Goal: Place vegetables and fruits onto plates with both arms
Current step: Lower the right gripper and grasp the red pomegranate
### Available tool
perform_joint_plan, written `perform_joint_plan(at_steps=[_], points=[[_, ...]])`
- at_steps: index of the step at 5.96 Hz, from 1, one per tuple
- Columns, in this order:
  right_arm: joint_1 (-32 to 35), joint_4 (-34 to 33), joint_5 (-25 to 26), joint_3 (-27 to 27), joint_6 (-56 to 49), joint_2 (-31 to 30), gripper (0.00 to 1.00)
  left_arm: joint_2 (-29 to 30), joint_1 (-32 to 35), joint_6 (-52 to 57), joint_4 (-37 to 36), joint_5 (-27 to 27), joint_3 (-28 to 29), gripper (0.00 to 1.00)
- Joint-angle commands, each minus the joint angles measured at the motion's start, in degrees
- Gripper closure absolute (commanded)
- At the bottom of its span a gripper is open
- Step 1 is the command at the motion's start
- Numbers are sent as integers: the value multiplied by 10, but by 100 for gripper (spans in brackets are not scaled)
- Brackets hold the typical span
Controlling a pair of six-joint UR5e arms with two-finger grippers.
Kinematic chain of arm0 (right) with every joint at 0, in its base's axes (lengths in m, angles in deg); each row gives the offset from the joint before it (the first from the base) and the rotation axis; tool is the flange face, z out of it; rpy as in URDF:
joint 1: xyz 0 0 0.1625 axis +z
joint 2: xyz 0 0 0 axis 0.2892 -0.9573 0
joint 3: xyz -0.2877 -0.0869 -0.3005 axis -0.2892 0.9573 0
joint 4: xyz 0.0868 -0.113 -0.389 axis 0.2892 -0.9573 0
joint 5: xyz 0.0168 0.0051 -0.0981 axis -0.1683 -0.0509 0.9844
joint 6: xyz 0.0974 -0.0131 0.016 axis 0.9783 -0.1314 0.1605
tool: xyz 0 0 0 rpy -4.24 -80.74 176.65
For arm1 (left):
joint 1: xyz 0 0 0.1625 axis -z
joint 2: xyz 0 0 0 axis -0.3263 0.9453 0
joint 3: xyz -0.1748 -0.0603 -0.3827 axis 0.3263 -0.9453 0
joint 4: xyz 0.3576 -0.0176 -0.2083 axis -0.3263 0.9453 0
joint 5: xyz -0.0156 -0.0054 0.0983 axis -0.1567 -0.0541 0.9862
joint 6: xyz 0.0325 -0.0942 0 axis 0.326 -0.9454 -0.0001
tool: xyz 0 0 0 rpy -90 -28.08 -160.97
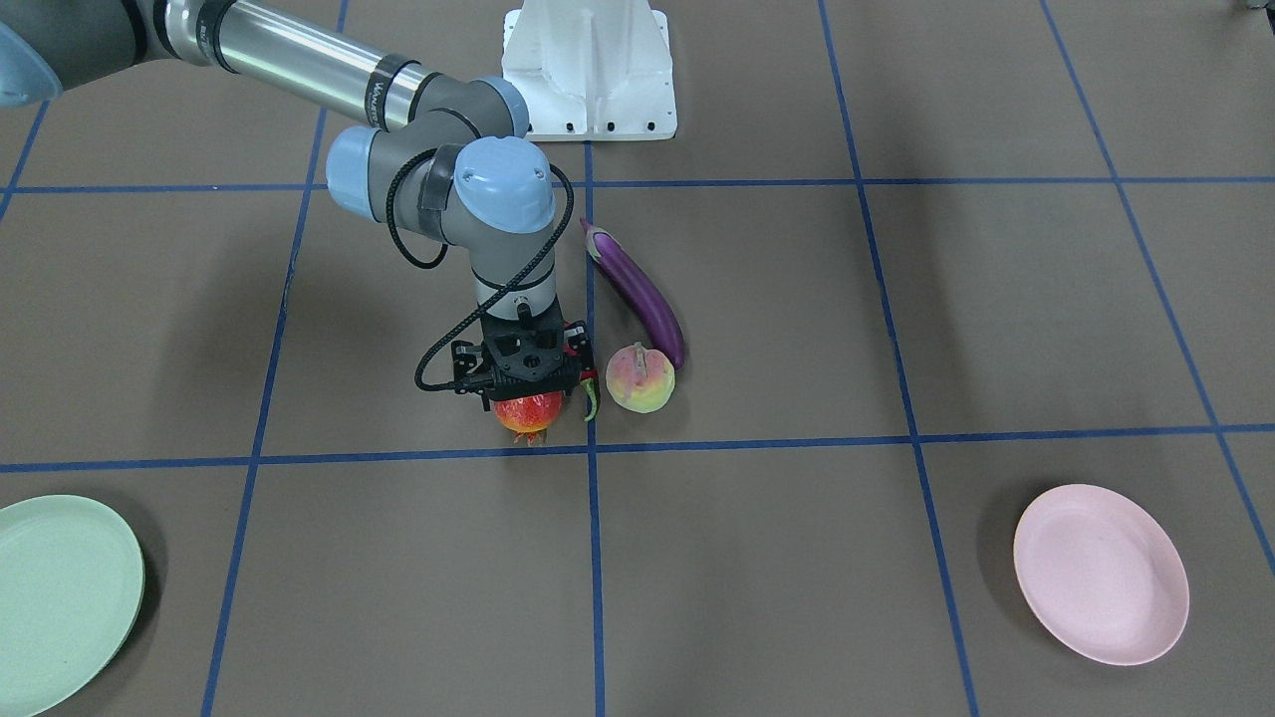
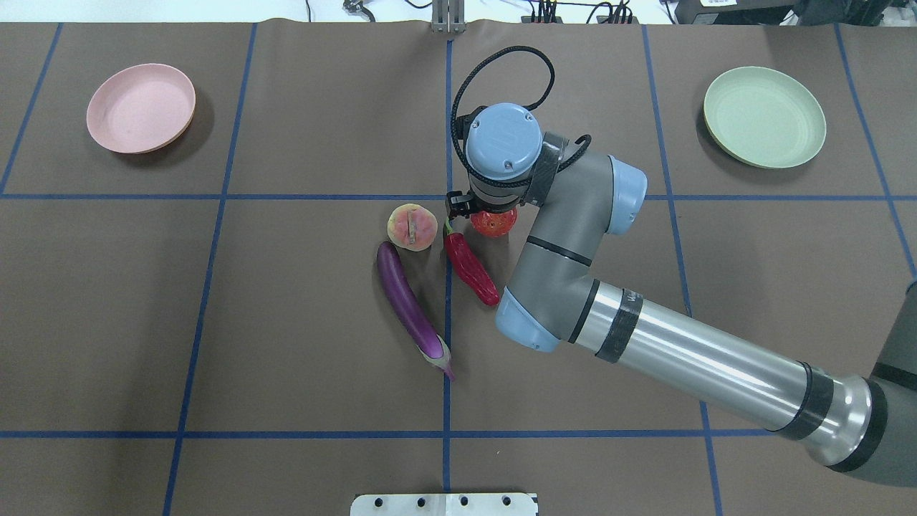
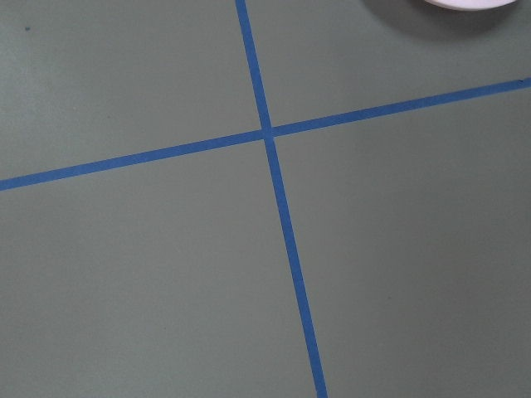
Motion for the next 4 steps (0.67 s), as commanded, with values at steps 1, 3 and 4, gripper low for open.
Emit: perform_joint_plan(at_steps=[1,3,4], points=[[-5,1,9,10,-2,1,37,0,-2,0,0,0,0,0],[7,0,2,6,-15,10,100,0,-2,0,0,0,0,0],[42,-1,-38,4,-49,13,100,0,-2,0,0,0,0,0]])
